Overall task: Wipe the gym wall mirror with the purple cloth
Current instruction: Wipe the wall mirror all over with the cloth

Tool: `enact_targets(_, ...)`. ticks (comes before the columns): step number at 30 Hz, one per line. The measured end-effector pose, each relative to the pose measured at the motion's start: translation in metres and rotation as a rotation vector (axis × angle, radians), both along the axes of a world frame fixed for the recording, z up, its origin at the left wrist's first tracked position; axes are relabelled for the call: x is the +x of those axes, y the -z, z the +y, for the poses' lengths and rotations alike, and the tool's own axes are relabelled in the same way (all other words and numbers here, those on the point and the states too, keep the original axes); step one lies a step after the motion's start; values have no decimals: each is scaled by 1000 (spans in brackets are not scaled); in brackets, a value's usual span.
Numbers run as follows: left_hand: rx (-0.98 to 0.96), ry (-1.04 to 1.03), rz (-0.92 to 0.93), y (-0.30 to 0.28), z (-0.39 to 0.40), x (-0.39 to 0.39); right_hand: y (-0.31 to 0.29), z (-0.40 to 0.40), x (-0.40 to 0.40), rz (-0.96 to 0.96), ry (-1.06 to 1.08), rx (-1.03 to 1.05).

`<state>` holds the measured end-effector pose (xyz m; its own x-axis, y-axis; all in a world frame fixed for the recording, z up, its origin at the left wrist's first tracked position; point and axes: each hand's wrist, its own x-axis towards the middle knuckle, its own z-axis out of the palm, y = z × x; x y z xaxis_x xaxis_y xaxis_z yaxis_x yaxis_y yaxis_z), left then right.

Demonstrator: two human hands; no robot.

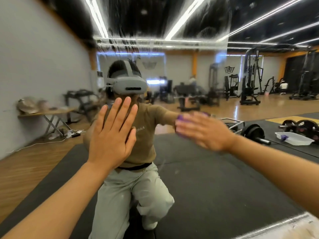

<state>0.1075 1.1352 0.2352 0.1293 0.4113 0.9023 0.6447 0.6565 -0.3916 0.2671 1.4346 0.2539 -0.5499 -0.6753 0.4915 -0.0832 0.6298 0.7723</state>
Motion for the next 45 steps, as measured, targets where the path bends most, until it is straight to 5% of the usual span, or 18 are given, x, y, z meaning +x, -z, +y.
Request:
enact_targets(4, -9, 10, -11, -2, -1, 2, -79, -27, -14, 359, -34, -479)
enact_targets(7, -41, 36, -36, -4, -4, 3, -50, -51, -27, 486, -82, -642)
enact_targets(13, -57, 57, -19, -2, -9, 2, 112, -50, -22, -8, 104, 145)
enact_targets(18, -70, 61, -45, 0, -13, 4, 81, -39, -23, -159, 39, 353)
enact_targets(20, -84, 58, -47, 3, -17, 3, 37, -43, -27, -113, -5, 245)
enact_targets(24, -99, 29, -37, 6, -28, 0, -58, -64, -35, 259, -48, -290)
enact_targets(28, -34, -14, -65, 12, -44, -7, -56, -92, -51, 514, -72, -694)
enact_targets(31, -10, -26, -73, 17, -53, -13, -3, -103, -58, 429, -82, -537)
enact_targets(36, 5, -75, -66, 21, -52, -17, 105, -89, -41, 36, 75, 168)
enact_targets(40, -9, -72, -84, 22, -55, -13, 75, -78, -41, -184, 56, 461)
enact_targets(42, -20, -68, -101, 23, -61, -12, 31, -77, -47, -217, -12, 428)
enact_targets(45, -4, -86, -129, 24, -79, -16, -50, -89, -50, 88, -14, 10)
